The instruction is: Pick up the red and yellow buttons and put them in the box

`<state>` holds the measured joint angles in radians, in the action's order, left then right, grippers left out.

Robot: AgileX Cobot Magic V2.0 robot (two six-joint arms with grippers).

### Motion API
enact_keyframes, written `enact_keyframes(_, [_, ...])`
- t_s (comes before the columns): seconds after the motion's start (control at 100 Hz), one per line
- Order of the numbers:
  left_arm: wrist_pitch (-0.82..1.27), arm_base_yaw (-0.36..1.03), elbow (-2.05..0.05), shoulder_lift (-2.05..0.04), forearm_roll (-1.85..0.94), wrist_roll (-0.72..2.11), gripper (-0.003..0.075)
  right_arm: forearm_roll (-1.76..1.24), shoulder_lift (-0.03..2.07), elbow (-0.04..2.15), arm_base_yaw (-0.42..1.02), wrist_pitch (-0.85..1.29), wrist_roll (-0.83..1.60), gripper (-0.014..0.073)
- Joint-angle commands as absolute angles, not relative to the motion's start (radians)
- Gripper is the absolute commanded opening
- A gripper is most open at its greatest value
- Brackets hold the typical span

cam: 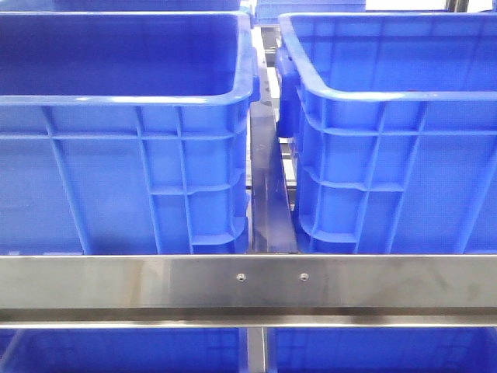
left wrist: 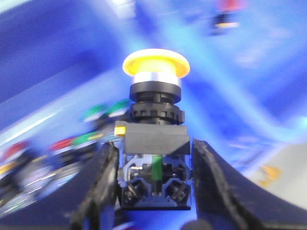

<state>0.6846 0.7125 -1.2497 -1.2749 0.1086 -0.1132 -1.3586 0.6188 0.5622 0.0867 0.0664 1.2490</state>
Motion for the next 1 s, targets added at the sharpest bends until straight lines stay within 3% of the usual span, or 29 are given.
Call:
enact_keyframes(0.0, [0.63,0.776,-1.284,-1.241,0.106,-0.121,-0.0019,-1.352,0.617,0.591,0.082,0.065,1.256,-0.0113])
enact_keyframes(0.14, [0.63,0.856,-1.284,-1.241,0.106,-0.121,-0.0019,-1.352,0.617,0.591,0.082,0.087,1.256,-0.0045])
enact_keyframes(0.38, [0.63,0.896,-1.284,-1.241,0.106,-0.121,-0.0019,-1.352,0.617,0.591,0.082,0.109,1.256,0.0378])
enact_keyframes(0.47, [0.63,0.896,-1.284,-1.241,0.106,-0.121,-0.0019,-1.368,0.617,0.591,0.082,0.117,1.256,0.0463])
enact_keyframes(0.73, [0.632,0.896,-1.284,-1.241,0.106,-0.121,-0.0019,-1.491,0.617,0.591,0.082,0.221,1.256,0.0476])
enact_keyframes(0.99, [0.615,0.896,-1.284,-1.243,0.102,-0.121,-0.0019,-1.767,0.718,0.594,0.082,0.542,1.23,0.0476])
